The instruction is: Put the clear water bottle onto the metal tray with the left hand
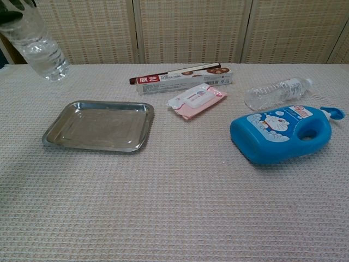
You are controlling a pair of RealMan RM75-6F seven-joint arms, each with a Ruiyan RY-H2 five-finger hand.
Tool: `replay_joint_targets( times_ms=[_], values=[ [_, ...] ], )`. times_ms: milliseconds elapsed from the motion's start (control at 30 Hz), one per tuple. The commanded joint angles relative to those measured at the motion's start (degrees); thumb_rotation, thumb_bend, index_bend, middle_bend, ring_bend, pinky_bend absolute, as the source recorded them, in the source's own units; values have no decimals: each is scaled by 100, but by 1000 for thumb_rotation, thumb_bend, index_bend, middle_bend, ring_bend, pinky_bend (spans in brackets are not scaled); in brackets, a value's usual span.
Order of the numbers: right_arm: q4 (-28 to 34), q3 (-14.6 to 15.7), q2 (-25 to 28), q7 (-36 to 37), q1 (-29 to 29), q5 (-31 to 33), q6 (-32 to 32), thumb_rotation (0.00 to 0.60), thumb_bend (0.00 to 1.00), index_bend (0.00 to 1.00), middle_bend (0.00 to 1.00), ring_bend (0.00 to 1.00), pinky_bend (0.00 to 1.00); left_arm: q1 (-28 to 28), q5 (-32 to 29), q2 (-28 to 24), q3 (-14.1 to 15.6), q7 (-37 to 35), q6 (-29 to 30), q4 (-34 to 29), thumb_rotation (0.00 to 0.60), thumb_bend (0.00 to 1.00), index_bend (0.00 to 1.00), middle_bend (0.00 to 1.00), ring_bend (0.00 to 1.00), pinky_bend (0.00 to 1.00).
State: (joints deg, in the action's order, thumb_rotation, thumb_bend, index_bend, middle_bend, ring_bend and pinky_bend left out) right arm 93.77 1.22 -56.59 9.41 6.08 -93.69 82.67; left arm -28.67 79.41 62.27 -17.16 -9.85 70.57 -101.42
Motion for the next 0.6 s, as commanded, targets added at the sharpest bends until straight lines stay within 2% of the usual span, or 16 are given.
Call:
replay_joint_targets(
  times_ms=[33, 167, 300, 400, 600],
  values=[
    [10, 3, 0, -20, -2, 9, -8, 600, 183, 0, 0, 0, 39, -69, -67, -350, -242, 10, 101, -265, 600, 388, 558, 677, 511, 469],
    [13, 3, -4, -42, 0, 21, -19, 600, 183, 0, 0, 0, 39, 77, 19, -305, -44, 46, 231, -356, 600, 388, 565, 681, 514, 476],
    [7, -5, -28, -86, 6, 57, -48, 600, 183, 0, 0, 0, 39, 72, -16, -34, 206, -24, 44, -223, 600, 388, 565, 682, 515, 476],
    [8, 1, -41, -129, 20, 75, -97, 600, 183, 0, 0, 0, 39, -94, -216, 139, 269, -173, -364, -76, 600, 388, 562, 679, 515, 476],
    [7, 18, -48, -162, 53, 110, -205, 600, 183, 0, 0, 0, 39, -584, -864, 305, 129, -384, -1307, 162, 600, 388, 562, 678, 514, 475]
  ],
)
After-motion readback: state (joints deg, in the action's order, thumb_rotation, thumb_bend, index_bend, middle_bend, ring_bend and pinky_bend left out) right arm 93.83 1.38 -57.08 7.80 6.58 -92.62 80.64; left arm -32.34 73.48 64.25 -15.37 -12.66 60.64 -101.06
